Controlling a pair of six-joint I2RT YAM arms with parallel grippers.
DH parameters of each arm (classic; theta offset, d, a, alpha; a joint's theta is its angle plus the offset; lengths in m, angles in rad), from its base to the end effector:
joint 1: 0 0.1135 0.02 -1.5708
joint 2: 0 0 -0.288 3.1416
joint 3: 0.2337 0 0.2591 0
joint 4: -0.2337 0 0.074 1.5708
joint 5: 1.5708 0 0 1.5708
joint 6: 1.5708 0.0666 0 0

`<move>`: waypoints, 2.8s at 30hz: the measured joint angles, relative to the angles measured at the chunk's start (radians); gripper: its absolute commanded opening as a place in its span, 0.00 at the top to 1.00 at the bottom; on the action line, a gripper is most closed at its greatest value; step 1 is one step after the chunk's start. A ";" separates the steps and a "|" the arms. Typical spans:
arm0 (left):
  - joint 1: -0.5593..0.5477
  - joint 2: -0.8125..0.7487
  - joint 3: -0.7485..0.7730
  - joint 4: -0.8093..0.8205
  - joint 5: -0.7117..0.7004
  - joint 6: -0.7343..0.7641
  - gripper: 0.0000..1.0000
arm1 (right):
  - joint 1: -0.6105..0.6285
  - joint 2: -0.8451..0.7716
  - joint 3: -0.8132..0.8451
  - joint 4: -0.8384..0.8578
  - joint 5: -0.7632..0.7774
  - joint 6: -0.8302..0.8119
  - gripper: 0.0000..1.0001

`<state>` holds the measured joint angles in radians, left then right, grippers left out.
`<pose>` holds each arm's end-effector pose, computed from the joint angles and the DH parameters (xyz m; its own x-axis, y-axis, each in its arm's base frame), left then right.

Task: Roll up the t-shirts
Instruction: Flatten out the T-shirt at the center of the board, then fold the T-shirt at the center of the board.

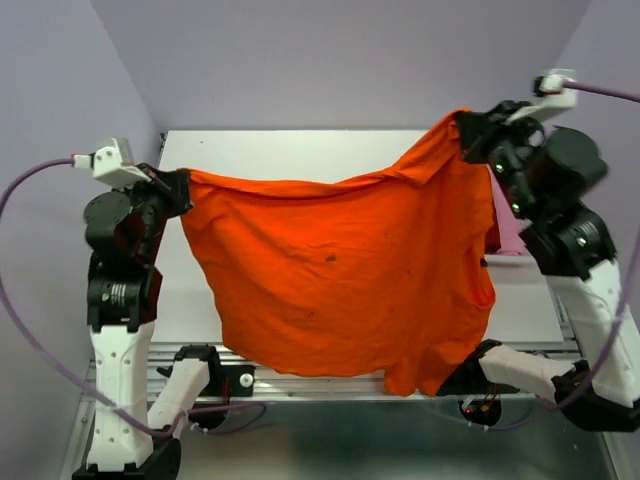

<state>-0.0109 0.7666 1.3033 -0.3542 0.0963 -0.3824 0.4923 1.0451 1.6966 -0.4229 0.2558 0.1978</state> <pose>0.1364 -0.0079 0.5192 0.1290 -0.3728 -0.9189 0.1655 0.9217 -0.3508 0.1616 0.0676 0.5945 0.1486 0.2955 -0.9437 -0.2747 0.9291 0.2476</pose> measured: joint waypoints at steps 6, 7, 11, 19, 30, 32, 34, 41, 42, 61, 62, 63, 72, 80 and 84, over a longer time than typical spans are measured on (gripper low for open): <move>0.000 0.123 -0.240 0.044 -0.061 0.011 1.00 | 0.000 0.230 -0.130 0.037 0.029 -0.035 0.99; 0.000 0.169 -0.280 0.069 -0.077 0.011 1.00 | 0.000 0.272 -0.148 0.045 0.031 -0.041 0.99; 0.000 0.337 -0.346 0.120 -0.132 0.007 1.00 | -0.018 0.458 -0.174 0.101 0.017 -0.060 0.99; 0.066 0.688 -0.298 0.178 -0.188 -0.012 1.00 | -0.128 0.949 0.025 0.222 -0.103 -0.060 0.99; 0.113 0.888 -0.154 0.223 -0.209 -0.027 1.00 | -0.167 1.345 0.468 0.212 -0.222 -0.006 0.99; 0.129 0.913 -0.138 0.227 -0.206 -0.027 1.00 | -0.172 1.364 0.512 0.206 -0.246 0.007 0.99; 0.141 0.934 -0.126 0.231 -0.204 -0.027 1.00 | -0.179 1.374 0.549 0.204 -0.264 0.018 0.99; 0.186 0.966 -0.115 0.246 -0.177 -0.030 1.00 | -0.205 1.398 0.628 0.209 -0.313 0.060 0.99; 0.196 0.966 -0.115 0.253 -0.170 -0.031 1.00 | -0.209 1.400 0.626 0.209 -0.322 0.069 0.99; 0.192 0.774 -0.212 0.260 -0.088 -0.076 1.00 | -0.243 1.172 0.171 0.225 -0.422 0.271 0.99; 0.189 0.759 -0.224 0.253 -0.093 -0.078 1.00 | -0.248 1.143 0.148 0.224 -0.423 0.275 0.99; 0.188 0.753 -0.230 0.249 -0.097 -0.079 1.00 | -0.253 1.112 0.127 0.225 -0.425 0.279 0.99; 0.188 0.710 -0.305 0.190 -0.114 -0.080 1.00 | -0.295 1.001 -0.019 0.232 -0.429 0.281 0.99; 0.188 0.634 -0.374 0.171 -0.126 -0.087 1.00 | -0.304 0.977 -0.156 0.221 -0.430 0.278 0.99; 0.188 0.634 -0.389 0.169 -0.130 -0.090 1.00 | -0.304 0.951 -0.201 0.221 -0.432 0.277 0.99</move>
<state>0.1768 1.4002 0.9138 -0.1856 -0.0338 -0.4728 0.1879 1.9961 1.4952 -0.2020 -0.1764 0.4747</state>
